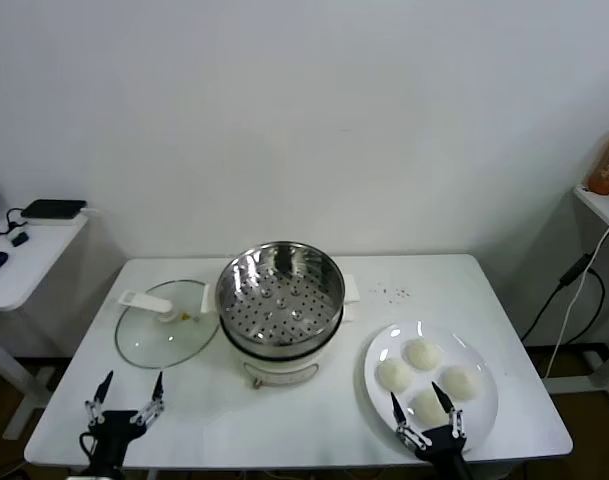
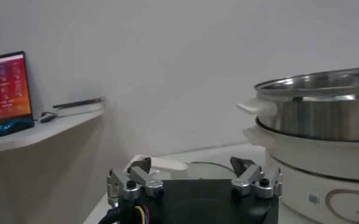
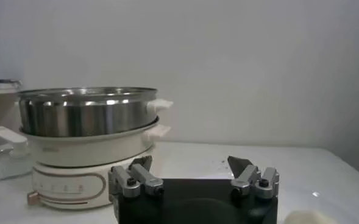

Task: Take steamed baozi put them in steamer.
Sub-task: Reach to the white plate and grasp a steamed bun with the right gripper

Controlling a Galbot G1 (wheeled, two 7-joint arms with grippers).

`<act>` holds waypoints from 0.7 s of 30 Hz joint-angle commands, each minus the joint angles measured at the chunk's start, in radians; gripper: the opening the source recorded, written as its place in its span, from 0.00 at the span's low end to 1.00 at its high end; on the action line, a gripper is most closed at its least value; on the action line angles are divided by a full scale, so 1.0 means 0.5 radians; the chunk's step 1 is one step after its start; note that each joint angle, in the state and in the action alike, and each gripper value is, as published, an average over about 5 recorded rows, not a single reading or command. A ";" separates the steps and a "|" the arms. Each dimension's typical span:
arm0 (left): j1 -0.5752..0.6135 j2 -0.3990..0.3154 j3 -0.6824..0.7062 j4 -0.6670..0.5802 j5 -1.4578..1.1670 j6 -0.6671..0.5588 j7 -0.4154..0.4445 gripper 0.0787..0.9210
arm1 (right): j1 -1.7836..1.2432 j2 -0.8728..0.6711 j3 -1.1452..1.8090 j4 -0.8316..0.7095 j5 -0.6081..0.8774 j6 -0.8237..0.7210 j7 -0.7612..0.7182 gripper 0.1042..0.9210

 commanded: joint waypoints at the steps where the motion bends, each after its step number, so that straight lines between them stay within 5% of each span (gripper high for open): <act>1: 0.001 -0.002 -0.001 0.000 -0.005 -0.001 0.008 0.88 | 0.088 -0.010 0.054 0.005 -0.043 -0.065 -0.005 0.88; 14: -0.017 -0.041 0.028 -0.040 0.006 -0.031 0.008 0.88 | 0.991 -0.655 0.029 0.029 0.125 -1.215 -0.559 0.88; 21: -0.054 -0.092 0.065 -0.018 0.062 -0.053 -0.005 0.88 | 1.412 -1.063 -0.209 -0.174 0.211 -1.473 -1.004 0.88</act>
